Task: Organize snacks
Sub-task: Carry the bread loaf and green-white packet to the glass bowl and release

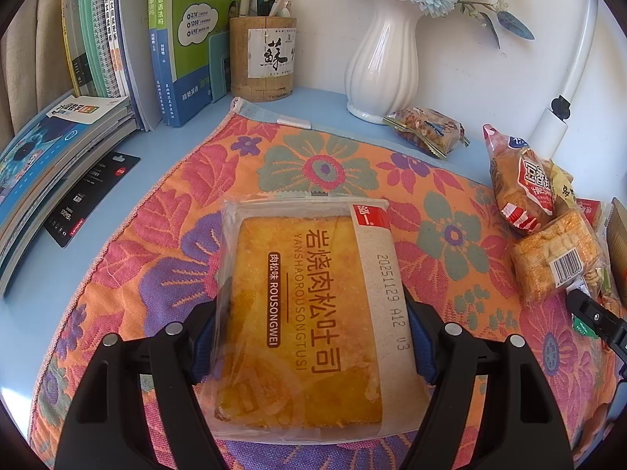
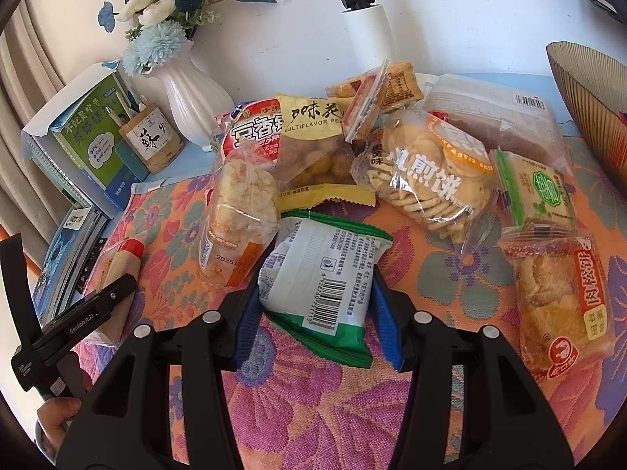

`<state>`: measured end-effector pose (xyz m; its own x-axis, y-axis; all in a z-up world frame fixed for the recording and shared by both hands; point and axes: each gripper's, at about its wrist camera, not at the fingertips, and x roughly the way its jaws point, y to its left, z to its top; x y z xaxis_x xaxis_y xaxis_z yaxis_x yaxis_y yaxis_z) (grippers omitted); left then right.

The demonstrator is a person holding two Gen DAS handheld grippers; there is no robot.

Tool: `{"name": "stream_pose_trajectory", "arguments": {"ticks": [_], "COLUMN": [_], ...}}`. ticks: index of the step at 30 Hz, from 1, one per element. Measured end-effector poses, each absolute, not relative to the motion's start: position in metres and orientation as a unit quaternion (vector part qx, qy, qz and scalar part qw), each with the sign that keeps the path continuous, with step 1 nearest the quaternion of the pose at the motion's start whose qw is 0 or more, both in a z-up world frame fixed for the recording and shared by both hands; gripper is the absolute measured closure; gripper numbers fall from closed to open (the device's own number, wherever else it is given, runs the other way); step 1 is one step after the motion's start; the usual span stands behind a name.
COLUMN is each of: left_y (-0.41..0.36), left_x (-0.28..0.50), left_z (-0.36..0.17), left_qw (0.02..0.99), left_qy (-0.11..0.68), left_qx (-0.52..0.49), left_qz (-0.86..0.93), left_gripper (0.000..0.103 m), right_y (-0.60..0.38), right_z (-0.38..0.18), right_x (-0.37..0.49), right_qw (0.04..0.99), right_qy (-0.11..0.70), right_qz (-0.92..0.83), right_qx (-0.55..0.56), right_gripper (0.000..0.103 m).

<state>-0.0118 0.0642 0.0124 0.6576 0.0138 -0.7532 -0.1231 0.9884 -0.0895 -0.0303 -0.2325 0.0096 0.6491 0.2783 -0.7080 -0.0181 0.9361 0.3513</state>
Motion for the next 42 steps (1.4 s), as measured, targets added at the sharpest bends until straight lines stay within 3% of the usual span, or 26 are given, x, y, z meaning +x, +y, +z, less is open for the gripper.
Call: {"name": "stream_pose_trajectory", "arguments": {"ticks": [13,26,42], "left_y": [0.065,0.070,-0.032], "left_x": [-0.013,-0.037,-0.014], "left_z": [0.013,0.034,0.097], "left_qw": [0.908,0.936,0.946], "left_qy": [0.408,0.334,0.318], "left_qx": [-0.071,-0.074,-0.040], "left_qz": [0.053,0.078,-0.047], "left_gripper": [0.029,0.029,0.029], "right_y": [-0.258,-0.304,-0.370], "right_z": [0.012,0.051,0.087], "right_x": [-0.055,-0.088,-0.108], "right_qw": [0.875,0.886,0.912], "right_qy": [0.398,0.329,0.273], "right_qz": [0.113,0.123,0.088], "right_qx": [0.252,0.304,0.292], "right_gripper": [0.051,0.051,0.051]}}
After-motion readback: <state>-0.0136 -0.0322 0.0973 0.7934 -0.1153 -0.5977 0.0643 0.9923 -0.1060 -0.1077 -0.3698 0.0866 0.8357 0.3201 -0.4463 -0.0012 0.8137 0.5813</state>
